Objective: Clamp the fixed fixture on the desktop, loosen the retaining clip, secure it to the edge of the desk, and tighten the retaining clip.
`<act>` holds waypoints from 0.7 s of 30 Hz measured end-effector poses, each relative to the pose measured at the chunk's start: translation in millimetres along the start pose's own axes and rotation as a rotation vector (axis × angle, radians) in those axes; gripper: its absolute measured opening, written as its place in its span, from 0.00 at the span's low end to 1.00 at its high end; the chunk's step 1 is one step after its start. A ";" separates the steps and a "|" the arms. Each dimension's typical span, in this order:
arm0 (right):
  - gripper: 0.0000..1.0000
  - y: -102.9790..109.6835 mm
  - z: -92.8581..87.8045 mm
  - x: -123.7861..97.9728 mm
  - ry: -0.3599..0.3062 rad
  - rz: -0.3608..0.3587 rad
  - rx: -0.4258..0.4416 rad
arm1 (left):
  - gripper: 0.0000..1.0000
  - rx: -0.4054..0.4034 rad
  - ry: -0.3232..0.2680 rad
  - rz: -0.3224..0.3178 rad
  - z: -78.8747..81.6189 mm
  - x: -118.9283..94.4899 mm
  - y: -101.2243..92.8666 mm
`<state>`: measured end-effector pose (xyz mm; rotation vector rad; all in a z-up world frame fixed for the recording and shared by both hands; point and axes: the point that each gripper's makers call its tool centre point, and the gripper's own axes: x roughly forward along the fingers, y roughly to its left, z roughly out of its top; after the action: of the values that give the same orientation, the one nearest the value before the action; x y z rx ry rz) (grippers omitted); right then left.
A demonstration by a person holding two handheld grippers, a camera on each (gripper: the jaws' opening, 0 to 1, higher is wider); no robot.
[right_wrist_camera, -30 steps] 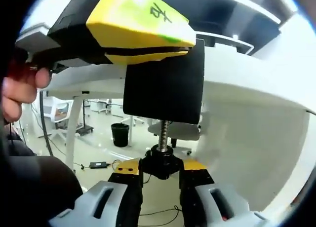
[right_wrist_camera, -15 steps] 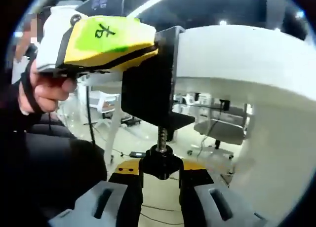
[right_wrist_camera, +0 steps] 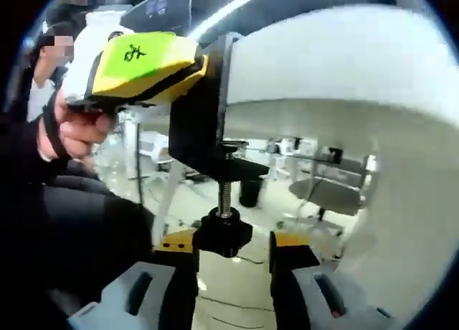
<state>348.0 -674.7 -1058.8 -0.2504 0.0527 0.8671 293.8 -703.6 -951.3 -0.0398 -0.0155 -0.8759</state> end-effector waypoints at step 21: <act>0.39 -1.1 -3.2 15.3 0.024 -0.463 0.065 | 0.01 0.001 -0.019 -0.009 -1.6 2.1 2.0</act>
<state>359.0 -664.7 -1063.9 -0.2005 0.0425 0.4011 296.7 -704.1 -952.9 -0.0474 -0.0336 -0.8847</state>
